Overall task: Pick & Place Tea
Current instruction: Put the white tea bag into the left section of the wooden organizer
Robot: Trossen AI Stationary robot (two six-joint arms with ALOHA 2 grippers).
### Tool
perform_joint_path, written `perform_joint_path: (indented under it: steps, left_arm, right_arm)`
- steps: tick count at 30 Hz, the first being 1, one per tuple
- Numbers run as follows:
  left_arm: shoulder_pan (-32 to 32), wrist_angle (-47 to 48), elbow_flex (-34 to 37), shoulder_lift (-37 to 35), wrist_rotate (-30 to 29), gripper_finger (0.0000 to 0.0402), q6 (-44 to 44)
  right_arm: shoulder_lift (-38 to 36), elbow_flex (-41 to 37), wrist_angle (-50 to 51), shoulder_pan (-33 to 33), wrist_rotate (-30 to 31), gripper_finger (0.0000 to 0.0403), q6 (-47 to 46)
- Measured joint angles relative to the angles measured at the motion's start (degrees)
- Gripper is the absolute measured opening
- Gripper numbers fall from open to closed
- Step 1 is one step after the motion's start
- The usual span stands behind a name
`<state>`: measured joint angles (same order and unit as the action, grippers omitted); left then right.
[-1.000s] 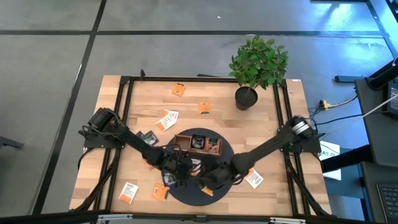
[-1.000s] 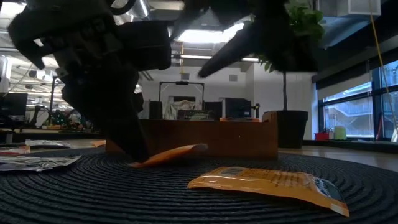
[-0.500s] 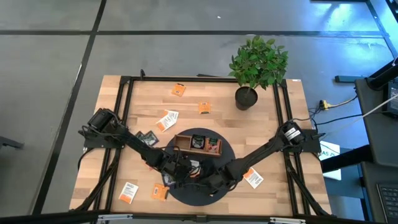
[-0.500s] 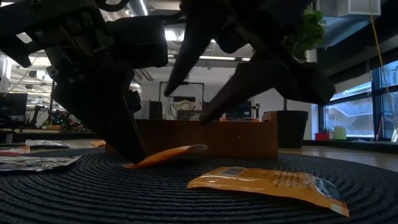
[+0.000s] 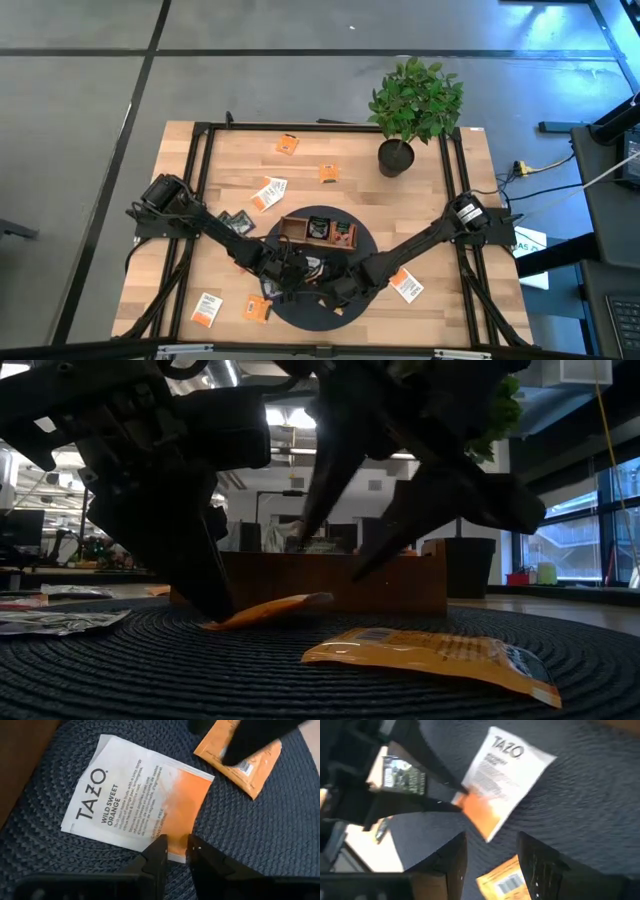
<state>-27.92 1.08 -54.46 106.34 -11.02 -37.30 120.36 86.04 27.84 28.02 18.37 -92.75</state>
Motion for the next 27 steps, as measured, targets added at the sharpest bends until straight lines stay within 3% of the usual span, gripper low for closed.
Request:
perform_joint_path:
  steps: [13,20,23,27]
  left_arm:
    - [0.0,-0.1,0.0,0.0,-0.6,0.0073,-1.5]
    - [-0.1,-0.1,0.0,0.0,-0.9,0.0073,-1.6]
    - [-0.1,-0.1,0.0,0.0,-1.0,0.0072,-1.6]
    - [-0.1,-0.1,0.0,0.0,-1.0,0.0073,-1.6]
  right_arm:
    - [0.0,-0.3,5.2,3.9,1.5,0.0169,-4.7]
    - [0.1,-5.8,-10.6,2.9,2.6,0.0169,-4.7]
    - [0.1,-8.1,-12.2,2.2,5.7,0.0169,-4.8]
    - [0.1,-7.9,-12.9,0.9,3.8,0.0169,-4.7]
